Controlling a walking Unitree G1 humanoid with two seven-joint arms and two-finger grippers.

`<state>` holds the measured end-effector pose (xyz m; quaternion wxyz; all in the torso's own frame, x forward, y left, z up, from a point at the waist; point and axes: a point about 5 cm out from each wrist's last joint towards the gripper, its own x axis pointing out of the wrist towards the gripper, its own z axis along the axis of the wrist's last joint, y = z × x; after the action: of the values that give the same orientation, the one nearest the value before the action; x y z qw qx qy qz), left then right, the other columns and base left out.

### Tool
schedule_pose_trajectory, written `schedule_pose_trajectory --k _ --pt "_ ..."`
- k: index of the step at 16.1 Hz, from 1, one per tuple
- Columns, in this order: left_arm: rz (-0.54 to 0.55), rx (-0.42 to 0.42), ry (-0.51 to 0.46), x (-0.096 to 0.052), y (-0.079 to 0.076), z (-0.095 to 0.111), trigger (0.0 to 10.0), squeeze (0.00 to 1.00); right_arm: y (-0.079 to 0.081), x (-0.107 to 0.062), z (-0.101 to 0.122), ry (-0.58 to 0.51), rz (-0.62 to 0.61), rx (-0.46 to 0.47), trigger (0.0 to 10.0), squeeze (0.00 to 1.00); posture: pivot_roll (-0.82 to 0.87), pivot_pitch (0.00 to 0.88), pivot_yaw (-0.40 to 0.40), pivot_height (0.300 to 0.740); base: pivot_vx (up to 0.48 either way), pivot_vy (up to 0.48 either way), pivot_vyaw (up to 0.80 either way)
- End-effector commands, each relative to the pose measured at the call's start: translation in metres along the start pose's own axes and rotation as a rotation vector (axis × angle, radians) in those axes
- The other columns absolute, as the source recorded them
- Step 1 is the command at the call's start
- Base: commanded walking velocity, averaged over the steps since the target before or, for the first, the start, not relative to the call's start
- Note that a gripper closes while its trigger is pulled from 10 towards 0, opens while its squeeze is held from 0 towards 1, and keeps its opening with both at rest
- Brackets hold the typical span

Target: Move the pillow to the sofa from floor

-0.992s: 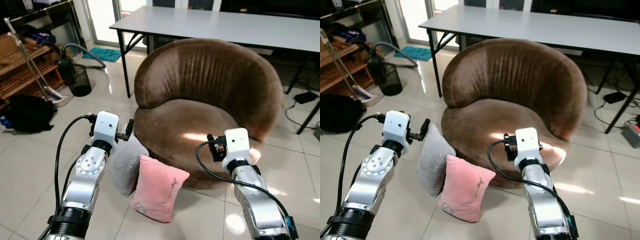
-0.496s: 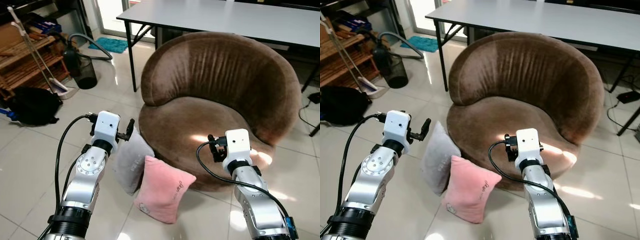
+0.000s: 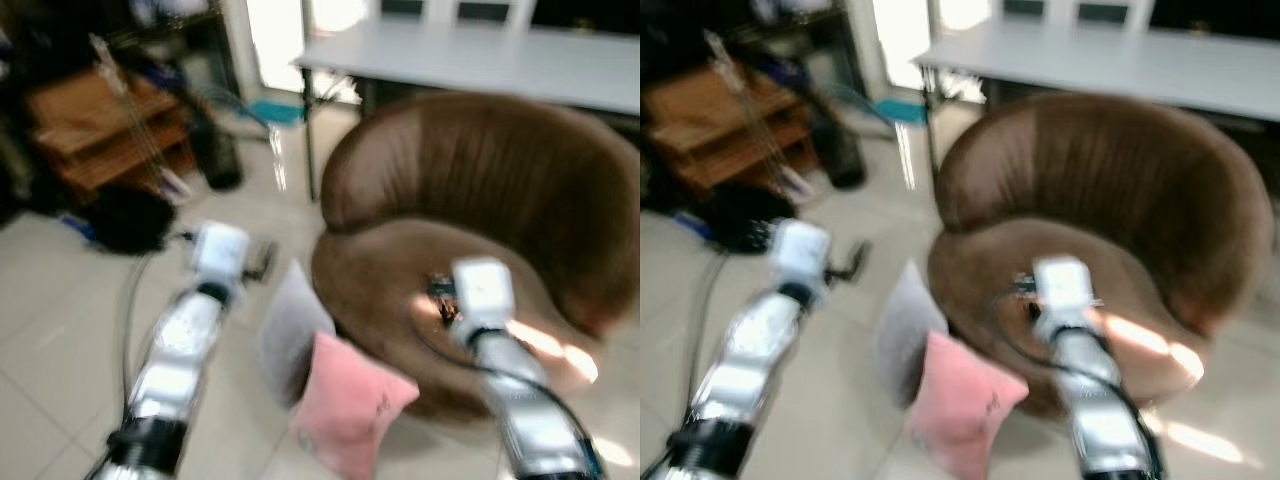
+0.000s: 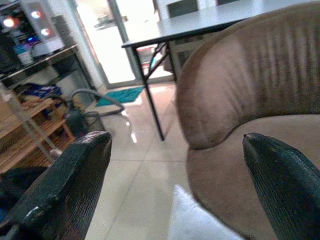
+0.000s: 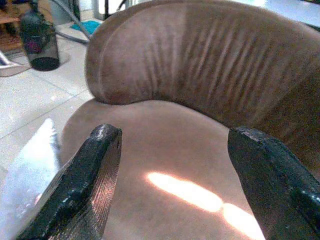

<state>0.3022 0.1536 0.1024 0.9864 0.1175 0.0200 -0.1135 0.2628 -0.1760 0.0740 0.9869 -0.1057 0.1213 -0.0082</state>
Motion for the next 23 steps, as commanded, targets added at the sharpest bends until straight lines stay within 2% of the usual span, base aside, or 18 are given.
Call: schedule_pose_trajectory --k 1,3,9,12,14,17,23 --pt "0.032 0.022 0.006 -0.0018 0.0128 -0.0002 10.0 0.0 0.01 0.002 0.0089 -0.032 0.029 0.011 10.0 0.0 -0.04 0.0 0.032 0.74 0.319 0.0 0.0" --pt "0.027 0.023 0.006 -0.0016 0.0122 -0.0008 10.0 0.0 0.0102 0.0009 0.0074 -0.024 0.023 0.042 10.0 0.0 -0.04 0.0 0.033 0.74 0.324 0.0 0.0" --pt "0.025 0.023 0.01 -0.0014 0.0109 -0.0017 10.0 0.0 0.0095 0.0017 0.0093 -0.034 0.032 0.027 10.0 0.0 -0.04 0.0 0.031 0.74 0.318 0.0 0.0" --pt "0.002 0.012 0.025 -0.0019 0.0095 -0.0039 10.0 0.0 0.0094 0.002 0.0077 -0.019 0.024 0.035 10.0 0.0 -0.04 0.0 0.033 0.74 0.0 0.0 0.0" --pt "0.003 -0.004 0.024 -0.0028 0.0095 -0.0046 10.0 0.0 0.0088 0.0016 0.0073 -0.019 0.023 0.036 10.0 0.0 -0.04 0.0 0.034 0.73 0.0 0.0 0.0" --pt "0.008 0.06 0.019 -0.0033 0.0105 -0.0054 10.0 0.0 0.0089 0.0013 0.0068 -0.017 0.025 0.035 10.0 0.0 -0.04 0.0 0.033 0.706 0.0 0.0 0.0" --pt "0.028 0.053 0.018 -0.0041 0.0116 -0.0068 10.0 0.0 0.01 0.0012 0.0069 -0.014 0.027 0.035 10.0 0.0 -0.04 0.0 0.035 0.651 0.0 0.0 0.0"
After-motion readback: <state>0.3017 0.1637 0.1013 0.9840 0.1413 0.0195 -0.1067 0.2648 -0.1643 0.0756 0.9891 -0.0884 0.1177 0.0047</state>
